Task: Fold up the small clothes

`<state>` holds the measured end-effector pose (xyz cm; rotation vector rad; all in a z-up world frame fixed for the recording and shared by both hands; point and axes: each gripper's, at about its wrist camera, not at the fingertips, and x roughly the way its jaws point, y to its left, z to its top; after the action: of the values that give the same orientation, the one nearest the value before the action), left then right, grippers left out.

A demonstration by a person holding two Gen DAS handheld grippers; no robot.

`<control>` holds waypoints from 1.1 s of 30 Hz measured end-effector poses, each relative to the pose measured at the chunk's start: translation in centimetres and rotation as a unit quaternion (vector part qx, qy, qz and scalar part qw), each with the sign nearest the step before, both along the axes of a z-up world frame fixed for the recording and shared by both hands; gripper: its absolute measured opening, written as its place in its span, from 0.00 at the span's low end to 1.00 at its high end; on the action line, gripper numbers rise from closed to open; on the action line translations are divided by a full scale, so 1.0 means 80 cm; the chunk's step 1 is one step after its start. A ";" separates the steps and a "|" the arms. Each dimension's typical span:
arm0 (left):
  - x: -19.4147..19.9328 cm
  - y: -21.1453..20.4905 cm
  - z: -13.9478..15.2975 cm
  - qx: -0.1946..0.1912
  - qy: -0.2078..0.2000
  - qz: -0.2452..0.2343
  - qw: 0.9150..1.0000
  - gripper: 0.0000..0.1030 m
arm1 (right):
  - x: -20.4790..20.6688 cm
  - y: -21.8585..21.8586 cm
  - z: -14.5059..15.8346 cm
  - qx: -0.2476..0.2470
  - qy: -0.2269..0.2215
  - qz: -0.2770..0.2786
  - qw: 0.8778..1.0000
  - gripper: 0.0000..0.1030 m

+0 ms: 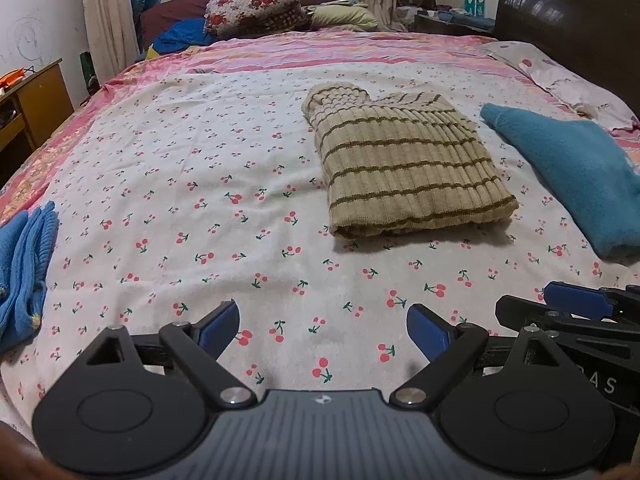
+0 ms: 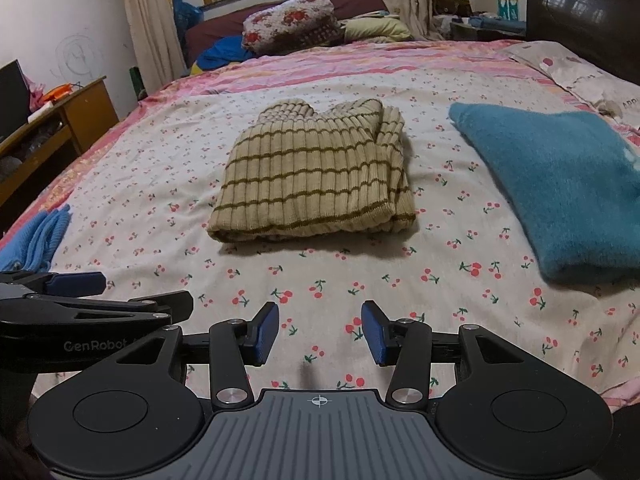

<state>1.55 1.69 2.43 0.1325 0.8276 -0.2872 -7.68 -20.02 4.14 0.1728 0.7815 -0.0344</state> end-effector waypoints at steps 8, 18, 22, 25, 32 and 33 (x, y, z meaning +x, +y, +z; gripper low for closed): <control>-0.002 -0.002 -0.003 0.011 -0.001 0.003 1.000 0.93 | -0.004 0.003 -0.006 -0.004 0.005 -0.001 1.000 0.44; -0.003 -0.002 -0.006 0.015 0.001 0.005 1.000 0.93 | -0.004 0.003 -0.010 -0.002 0.010 -0.004 1.000 0.44; -0.004 -0.003 -0.007 0.018 0.002 0.004 1.000 0.92 | -0.005 0.004 -0.012 -0.002 0.013 -0.006 1.000 0.44; -0.005 -0.004 -0.007 0.020 0.001 0.004 1.000 0.92 | -0.005 0.004 -0.012 -0.002 0.013 -0.006 1.000 0.44; -0.004 -0.003 -0.008 0.020 0.004 0.004 1.000 0.92 | -0.005 0.003 -0.013 -0.001 0.016 -0.007 1.000 0.44; -0.003 -0.004 -0.009 0.020 0.004 0.004 1.000 0.92 | -0.005 0.004 -0.013 -0.001 0.016 -0.007 1.000 0.44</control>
<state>1.29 1.40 1.75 0.1656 0.8425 -0.2638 -8.09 -19.73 3.07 0.1759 0.8127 -0.0524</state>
